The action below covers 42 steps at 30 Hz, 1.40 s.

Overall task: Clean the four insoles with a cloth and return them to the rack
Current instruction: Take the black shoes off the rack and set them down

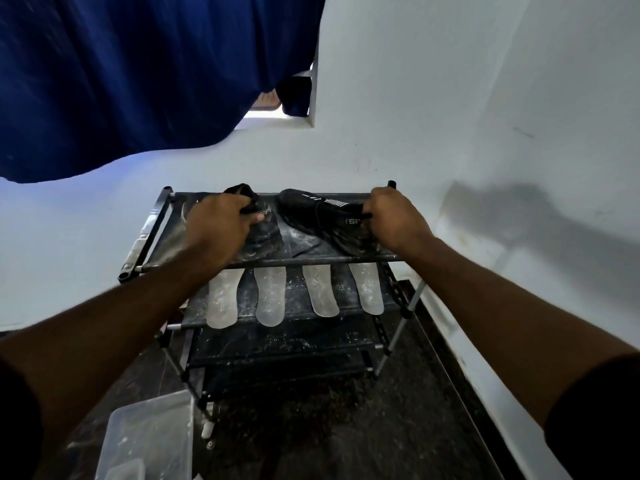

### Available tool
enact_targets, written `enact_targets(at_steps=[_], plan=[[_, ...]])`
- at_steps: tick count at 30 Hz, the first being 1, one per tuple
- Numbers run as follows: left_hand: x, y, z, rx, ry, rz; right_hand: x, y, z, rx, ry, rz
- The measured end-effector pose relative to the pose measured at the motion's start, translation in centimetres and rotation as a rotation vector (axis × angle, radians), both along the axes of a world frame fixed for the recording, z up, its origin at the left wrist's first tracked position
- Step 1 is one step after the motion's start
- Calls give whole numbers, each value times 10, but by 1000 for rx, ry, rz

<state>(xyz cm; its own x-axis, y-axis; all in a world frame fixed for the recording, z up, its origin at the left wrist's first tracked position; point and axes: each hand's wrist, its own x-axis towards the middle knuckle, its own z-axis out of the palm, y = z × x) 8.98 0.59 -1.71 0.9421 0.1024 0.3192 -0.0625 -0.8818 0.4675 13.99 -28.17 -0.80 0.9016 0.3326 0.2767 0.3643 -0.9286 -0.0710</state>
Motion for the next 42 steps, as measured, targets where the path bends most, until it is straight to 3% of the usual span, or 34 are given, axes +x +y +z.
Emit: enact_targets(at_steps=[5, 14, 19, 28, 42], plan=[[-37, -11, 27, -32, -159, -20, -45, -14, 15, 45, -60, -71], [-124, -76, 57, -76, -215, -311, -158, -74, 35, 74, -175, -289], [-159, -133, 50, -112, -141, -538, -238, -96, 26, 84, -203, -367], [-181, -210, -17, 14, 46, -694, -313, -149, -39, 103, -69, -564], [-126, -274, -202, 194, 408, -726, -288, -197, -216, 59, 315, -624]])
